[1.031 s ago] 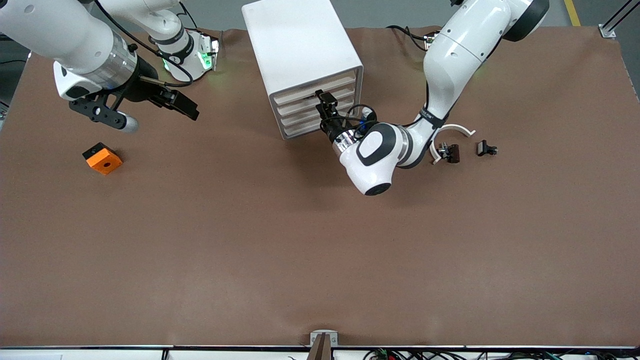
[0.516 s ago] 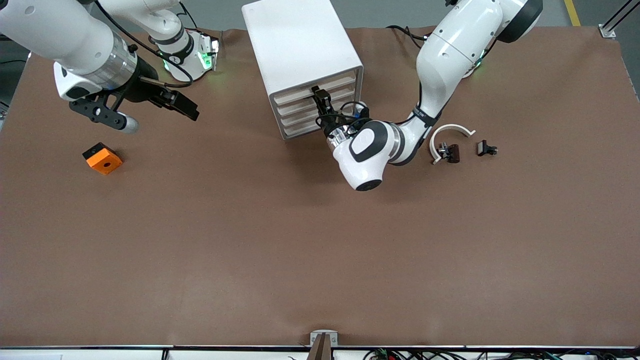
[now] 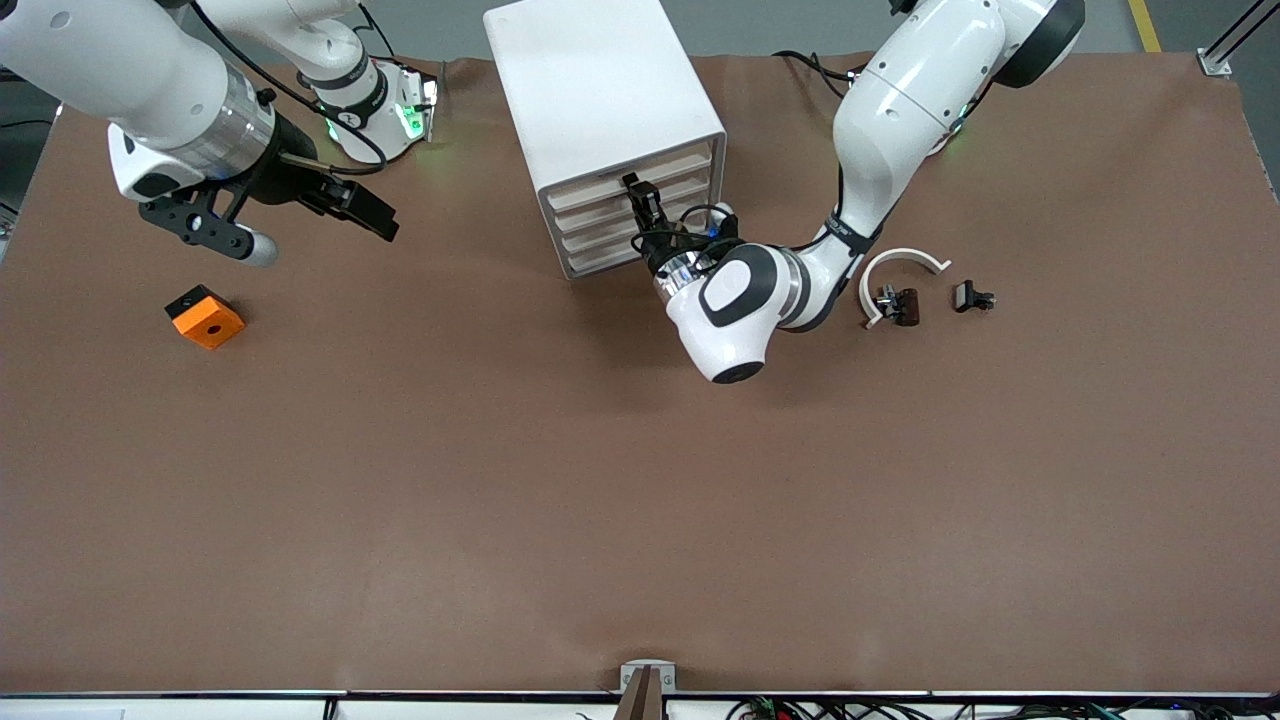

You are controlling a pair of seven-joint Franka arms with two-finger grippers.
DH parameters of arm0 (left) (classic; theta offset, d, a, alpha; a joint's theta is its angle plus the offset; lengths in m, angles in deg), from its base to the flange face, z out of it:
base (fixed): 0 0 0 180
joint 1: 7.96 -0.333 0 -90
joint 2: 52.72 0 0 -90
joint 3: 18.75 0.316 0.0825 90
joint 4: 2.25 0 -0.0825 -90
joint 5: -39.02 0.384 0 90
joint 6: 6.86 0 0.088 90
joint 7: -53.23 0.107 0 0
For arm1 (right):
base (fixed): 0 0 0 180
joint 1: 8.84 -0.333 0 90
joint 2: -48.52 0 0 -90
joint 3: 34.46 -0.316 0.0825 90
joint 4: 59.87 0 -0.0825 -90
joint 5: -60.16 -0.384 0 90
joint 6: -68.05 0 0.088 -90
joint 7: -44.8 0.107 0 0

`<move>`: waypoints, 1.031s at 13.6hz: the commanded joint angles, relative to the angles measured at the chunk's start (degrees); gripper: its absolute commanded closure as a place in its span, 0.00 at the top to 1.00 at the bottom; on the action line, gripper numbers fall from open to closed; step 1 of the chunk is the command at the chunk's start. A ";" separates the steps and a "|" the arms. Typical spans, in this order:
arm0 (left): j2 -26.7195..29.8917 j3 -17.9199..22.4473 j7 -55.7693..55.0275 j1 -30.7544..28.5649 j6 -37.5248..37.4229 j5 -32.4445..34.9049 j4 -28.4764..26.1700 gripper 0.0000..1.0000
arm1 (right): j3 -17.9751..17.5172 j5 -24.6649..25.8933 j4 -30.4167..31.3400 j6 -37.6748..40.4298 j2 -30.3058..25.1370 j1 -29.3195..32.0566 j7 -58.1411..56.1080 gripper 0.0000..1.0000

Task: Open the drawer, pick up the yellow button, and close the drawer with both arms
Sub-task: 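Grasp the drawer handle with the left gripper and pull it open, then release the drawer with the left gripper while the right gripper reaches in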

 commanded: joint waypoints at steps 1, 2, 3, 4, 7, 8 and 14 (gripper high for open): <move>-1.33 1.67 -0.73 -2.25 0.27 -1.19 1.62 0.00 | 0.29 -0.90 -1.52 0.31 0.59 -1.63 3.49 1.00; -1.77 1.85 -0.65 -3.22 0.28 -1.19 2.75 0.00 | 0.29 -0.90 -1.70 0.31 0.67 -2.34 5.16 1.00; -2.38 1.85 -0.56 -4.36 0.28 -1.19 3.72 0.00 | 0.29 -0.73 -1.78 0.31 1.02 -3.65 7.44 1.00; -2.56 1.85 -0.21 -5.59 0.36 -1.19 4.69 0.00 | 0.29 -0.64 -1.87 0.31 1.11 -5.05 10.60 1.00; -2.56 1.85 2.95 -9.19 0.71 -1.28 5.84 0.00 | 0.29 -0.29 -4.41 0.22 3.65 -10.32 21.31 1.00; -2.56 1.85 3.39 -10.25 1.06 -1.36 6.19 0.00 | 0.29 -0.11 -5.64 0.13 5.05 -12.60 25.70 1.00; -2.65 2.02 4.98 -13.33 3.61 -1.63 7.95 0.33 | 0.29 2.95 -6.71 -6.89 10.94 -24.21 48.03 1.00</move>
